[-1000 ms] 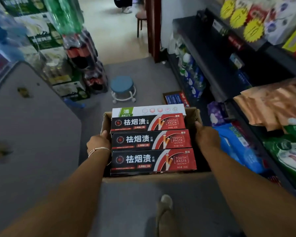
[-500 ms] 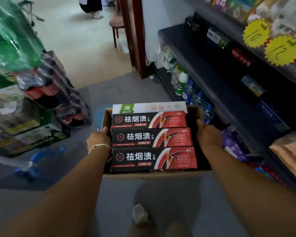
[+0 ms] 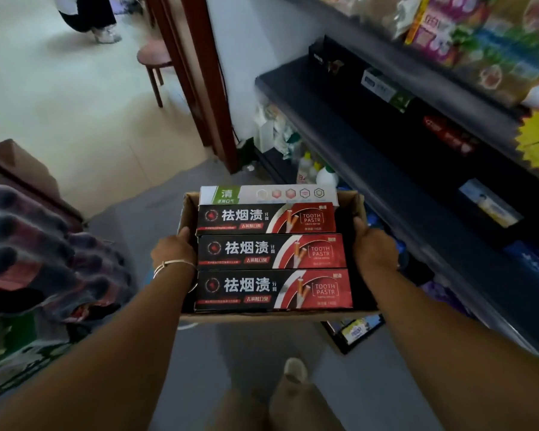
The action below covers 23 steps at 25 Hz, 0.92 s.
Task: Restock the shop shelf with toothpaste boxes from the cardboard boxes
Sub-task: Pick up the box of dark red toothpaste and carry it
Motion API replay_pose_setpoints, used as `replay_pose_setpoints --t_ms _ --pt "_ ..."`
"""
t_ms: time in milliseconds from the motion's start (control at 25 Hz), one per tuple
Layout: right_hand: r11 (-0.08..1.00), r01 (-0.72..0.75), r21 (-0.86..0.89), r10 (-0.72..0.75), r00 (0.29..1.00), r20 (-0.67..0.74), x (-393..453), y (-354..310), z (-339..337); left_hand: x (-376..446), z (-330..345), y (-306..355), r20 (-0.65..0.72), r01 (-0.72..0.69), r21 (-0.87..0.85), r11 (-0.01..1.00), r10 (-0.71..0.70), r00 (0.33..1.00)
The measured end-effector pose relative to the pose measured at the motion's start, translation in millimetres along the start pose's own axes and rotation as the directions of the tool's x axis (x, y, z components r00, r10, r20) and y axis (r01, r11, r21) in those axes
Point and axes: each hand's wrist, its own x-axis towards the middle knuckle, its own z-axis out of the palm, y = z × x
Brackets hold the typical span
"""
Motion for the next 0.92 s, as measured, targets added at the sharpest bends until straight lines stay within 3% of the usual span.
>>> replay_pose_setpoints --t_ms 120,360,680,800,920 --pt "0.999 -0.047 -0.005 0.047 0.999 -0.018 31 -45 14 62 -8 33 0.066 -0.080 0.079 0.994 0.075 0.995" --pt "0.964 -0.241 0.112 0.250 0.966 -0.070 86 -109 45 171 -13 119 0.096 -0.118 -0.036 0.992 0.121 0.988" --pt "0.882 -0.418 0.216 0.445 0.890 -0.098 159 -146 63 254 16 214 0.206 -0.266 -0.023 0.964 0.265 0.942" --pt "0.884 -0.440 0.160 0.456 0.886 -0.084 173 -155 72 273 20 240 0.245 -0.326 0.028 0.945 0.309 0.919" --pt "0.823 -0.500 0.269 0.541 0.835 -0.105 186 -164 87 306 33 262 0.317 -0.444 0.121 0.888 0.390 0.865"
